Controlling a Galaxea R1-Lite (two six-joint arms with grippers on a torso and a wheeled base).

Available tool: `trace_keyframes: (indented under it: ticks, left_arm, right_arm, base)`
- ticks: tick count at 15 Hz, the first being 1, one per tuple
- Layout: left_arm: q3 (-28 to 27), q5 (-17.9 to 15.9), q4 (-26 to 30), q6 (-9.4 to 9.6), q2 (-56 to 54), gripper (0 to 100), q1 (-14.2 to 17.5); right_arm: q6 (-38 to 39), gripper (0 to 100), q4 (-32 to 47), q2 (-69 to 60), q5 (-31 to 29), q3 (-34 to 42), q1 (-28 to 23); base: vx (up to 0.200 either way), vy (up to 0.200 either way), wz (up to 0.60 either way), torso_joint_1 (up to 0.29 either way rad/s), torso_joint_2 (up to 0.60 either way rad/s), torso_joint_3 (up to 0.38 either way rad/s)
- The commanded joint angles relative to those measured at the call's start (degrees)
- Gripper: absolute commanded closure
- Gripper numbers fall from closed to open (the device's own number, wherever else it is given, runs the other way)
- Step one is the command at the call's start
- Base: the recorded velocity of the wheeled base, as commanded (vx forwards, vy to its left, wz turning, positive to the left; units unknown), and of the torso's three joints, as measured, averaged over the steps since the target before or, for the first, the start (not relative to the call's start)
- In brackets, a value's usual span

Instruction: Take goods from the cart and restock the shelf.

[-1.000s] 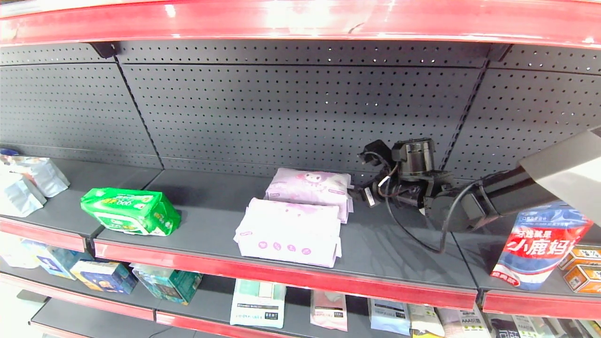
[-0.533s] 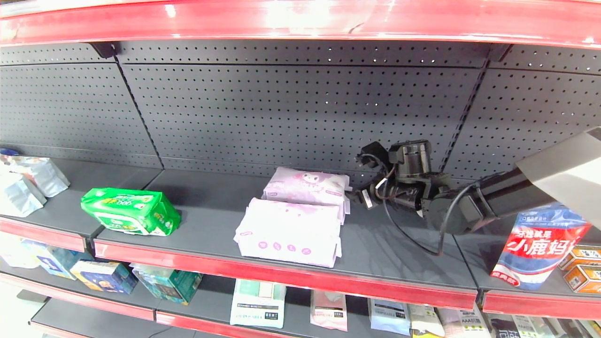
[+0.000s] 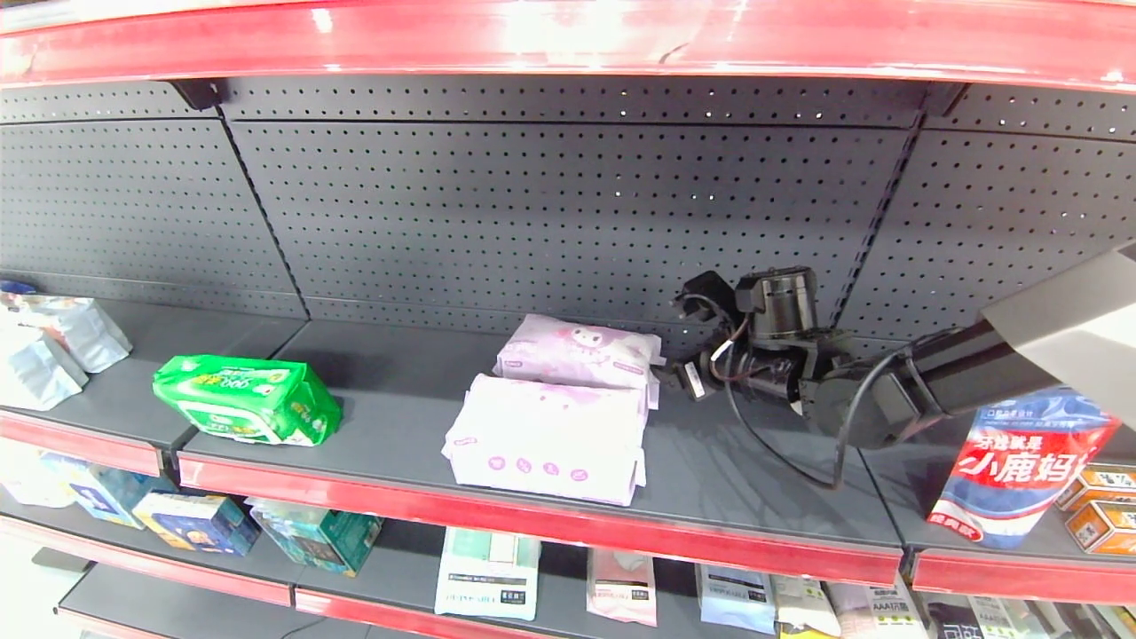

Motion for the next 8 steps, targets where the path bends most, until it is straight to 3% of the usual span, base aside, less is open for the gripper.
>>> trace_keyframes:
  ticks: [1,8]
  left_arm:
    - [0.05,-0.02,-0.01,0.00,-0.02,0,0.00]
    - [-0.04,-0.02,-0.01,0.00,0.07,0,0.00]
  right_arm:
    - [-0.06,0,-0.03,-0.37,0.01,0.26,-0.57]
    - [1.87,0,-0.12,-9.08,-1.13,6.06,0.13]
  base:
    - [0.000,0.000,0.00,0.000,0.00,0.000]
    - [0.000,0.000,0.00,0.000,0.00,0.000]
